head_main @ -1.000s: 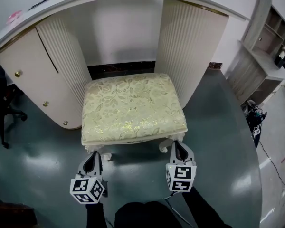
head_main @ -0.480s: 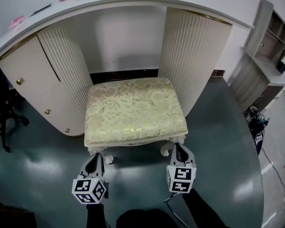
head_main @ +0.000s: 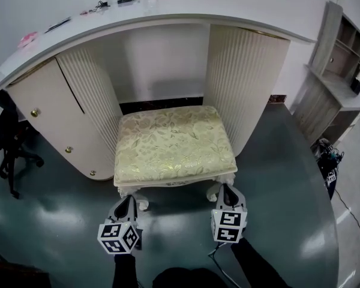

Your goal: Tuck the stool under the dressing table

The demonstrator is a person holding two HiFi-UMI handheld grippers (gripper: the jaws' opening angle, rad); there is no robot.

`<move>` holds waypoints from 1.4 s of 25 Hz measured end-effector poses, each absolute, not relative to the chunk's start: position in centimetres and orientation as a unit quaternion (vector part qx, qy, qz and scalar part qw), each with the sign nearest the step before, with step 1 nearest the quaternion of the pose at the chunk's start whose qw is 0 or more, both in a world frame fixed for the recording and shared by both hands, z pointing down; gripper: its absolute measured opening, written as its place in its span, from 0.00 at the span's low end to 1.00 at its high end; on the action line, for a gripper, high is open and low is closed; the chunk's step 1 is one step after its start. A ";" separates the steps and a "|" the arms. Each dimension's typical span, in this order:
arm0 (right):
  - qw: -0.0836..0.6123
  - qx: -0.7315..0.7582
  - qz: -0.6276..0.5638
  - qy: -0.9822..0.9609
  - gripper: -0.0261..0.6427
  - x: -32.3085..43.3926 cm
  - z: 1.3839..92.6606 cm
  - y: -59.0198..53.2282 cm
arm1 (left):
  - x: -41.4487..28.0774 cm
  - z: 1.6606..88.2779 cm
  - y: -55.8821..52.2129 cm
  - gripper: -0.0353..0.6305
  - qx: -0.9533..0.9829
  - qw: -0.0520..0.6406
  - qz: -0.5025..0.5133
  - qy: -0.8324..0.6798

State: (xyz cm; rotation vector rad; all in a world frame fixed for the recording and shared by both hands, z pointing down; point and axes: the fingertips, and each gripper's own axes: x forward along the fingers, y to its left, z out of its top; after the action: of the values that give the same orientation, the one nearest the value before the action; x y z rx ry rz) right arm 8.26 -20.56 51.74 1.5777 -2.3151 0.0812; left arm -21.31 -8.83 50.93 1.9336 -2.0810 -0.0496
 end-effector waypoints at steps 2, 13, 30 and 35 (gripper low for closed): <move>0.165 0.554 0.036 -0.815 0.05 8.3 51.7 -20.6 | -21.2 50.9 -8.8 0.06 0.669 0.154 -0.017 -0.727; 0.109 0.500 0.098 -0.853 0.05 9.3 47.5 -15.5 | -18.7 46.7 -4.1 0.06 0.683 0.136 -0.031 -0.717; 0.113 0.487 0.085 -0.862 0.05 12.8 44.0 -6.7 | -14.5 42.8 3.9 0.06 0.702 0.131 -0.042 -0.699; 0.112 0.482 0.087 -0.865 0.05 13.2 43.5 -4.4 | -13.6 42.4 6.1 0.06 0.699 0.133 -0.044 -0.701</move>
State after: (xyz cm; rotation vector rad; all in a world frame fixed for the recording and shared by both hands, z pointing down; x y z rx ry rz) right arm 13.19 -4.40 43.48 1.4138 -2.5385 0.2566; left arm -13.56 6.11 42.39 2.0286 -2.0323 -0.1267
